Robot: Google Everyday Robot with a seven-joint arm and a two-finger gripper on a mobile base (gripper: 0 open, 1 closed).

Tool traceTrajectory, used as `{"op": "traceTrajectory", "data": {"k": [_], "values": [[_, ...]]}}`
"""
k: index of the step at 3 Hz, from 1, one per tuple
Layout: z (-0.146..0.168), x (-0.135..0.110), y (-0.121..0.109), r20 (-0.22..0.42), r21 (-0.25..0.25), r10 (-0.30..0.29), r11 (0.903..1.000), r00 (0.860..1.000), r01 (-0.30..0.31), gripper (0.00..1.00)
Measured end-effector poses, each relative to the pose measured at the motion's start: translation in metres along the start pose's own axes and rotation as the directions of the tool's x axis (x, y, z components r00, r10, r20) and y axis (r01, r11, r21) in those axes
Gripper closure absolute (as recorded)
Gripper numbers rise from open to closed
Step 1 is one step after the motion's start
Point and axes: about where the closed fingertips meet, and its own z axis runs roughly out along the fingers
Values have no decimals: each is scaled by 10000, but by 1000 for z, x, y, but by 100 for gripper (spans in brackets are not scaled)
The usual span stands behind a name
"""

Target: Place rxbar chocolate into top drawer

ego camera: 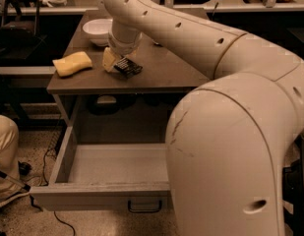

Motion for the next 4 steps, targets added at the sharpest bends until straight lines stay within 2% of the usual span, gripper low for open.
{"op": "traceTrajectory", "data": {"k": [2, 3, 4], "values": [[1, 0, 2, -34, -91, 47, 9999, 10000, -48, 87], [-2, 1, 1, -7, -78, 83, 9999, 10000, -83, 100], [-36, 31, -20, 601, 193, 864, 9960, 9944, -877, 100]]}}
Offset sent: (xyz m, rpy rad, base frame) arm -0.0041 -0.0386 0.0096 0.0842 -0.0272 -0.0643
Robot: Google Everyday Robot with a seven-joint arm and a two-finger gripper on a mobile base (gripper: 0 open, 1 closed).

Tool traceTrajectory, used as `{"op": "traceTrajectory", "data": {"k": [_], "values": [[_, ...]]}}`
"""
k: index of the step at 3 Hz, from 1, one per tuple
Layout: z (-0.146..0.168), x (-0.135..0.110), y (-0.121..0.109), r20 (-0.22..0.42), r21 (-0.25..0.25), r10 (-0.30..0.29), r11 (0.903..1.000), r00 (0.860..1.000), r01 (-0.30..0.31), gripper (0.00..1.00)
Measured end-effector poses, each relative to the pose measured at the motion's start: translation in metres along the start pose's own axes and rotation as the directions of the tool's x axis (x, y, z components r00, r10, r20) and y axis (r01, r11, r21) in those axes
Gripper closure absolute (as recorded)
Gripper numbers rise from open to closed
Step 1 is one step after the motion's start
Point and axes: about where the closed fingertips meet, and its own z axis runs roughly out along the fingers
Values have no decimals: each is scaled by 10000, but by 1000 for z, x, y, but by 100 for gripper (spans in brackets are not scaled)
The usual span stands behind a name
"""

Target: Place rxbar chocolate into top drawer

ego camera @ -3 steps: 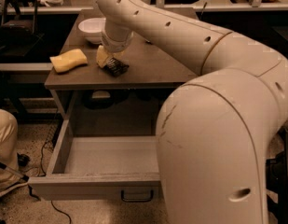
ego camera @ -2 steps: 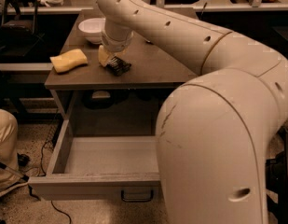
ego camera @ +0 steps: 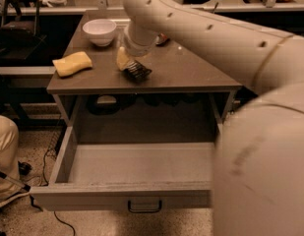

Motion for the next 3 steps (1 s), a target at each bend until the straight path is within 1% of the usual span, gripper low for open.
{"op": "traceTrajectory", "data": {"k": [1, 2, 3], "values": [[-56, 44, -31, 851, 443, 1344, 9894, 9873, -1385, 100], [-80, 81, -43, 1180, 292, 2136, 9754, 9698, -2184, 100], [-83, 89, -46, 1191, 286, 2278, 9721, 9664, -2327, 100]]}}
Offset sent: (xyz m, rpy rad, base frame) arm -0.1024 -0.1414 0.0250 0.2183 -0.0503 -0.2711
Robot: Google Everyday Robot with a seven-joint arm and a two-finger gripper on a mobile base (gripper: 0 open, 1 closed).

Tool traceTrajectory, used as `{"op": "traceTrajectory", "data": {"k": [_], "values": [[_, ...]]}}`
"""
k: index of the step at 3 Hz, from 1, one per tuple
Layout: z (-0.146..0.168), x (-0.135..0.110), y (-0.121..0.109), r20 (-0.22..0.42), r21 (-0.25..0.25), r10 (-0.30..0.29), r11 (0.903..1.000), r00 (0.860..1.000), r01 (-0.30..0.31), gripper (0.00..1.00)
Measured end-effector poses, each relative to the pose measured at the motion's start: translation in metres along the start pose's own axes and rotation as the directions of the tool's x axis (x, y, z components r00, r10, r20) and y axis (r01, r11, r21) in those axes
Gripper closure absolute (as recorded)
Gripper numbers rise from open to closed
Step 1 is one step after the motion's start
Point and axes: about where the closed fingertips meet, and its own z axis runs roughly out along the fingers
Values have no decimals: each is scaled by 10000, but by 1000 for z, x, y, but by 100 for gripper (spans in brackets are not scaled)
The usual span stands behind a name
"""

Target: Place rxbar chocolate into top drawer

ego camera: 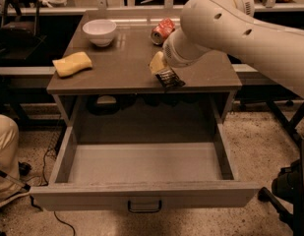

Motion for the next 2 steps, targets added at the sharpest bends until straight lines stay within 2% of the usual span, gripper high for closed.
{"op": "traceTrajectory", "data": {"k": [1, 2], "values": [[-2, 8, 2, -314, -167, -370, 9992, 9988, 365, 100], [-20, 43, 5, -736, -648, -1230, 9909, 9897, 1183, 100]]}}
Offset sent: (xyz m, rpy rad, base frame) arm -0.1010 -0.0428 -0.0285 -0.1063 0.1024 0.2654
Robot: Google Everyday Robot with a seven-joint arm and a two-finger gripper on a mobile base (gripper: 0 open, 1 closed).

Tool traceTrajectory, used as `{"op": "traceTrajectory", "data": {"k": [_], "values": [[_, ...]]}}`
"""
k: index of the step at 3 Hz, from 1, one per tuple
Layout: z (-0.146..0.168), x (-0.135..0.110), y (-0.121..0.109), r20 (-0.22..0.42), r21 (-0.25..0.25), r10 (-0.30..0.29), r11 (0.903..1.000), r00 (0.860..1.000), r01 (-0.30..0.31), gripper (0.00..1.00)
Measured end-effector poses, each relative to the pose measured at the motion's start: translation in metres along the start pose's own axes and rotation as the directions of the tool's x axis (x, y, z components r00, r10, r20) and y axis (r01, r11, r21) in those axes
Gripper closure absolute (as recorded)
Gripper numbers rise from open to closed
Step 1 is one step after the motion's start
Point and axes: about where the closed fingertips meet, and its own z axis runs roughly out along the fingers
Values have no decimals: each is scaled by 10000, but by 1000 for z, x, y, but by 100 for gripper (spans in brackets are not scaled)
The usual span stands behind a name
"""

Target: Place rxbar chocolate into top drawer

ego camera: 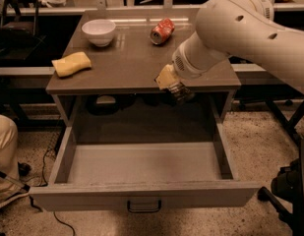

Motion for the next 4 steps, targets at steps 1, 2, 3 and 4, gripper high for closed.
{"op": "traceTrajectory", "data": {"k": [1, 2, 3, 4], "values": [[-17, 44, 9, -370, -333, -672, 9973, 9971, 660, 100], [10, 95, 20, -1417, -652, -1019, 9935, 9846, 935, 100], [45, 117, 25, -2027, -732, -823, 9949, 9758, 688, 100], [91, 123, 26, -2102, -554, -150, 9985, 9776, 34, 82]]}}
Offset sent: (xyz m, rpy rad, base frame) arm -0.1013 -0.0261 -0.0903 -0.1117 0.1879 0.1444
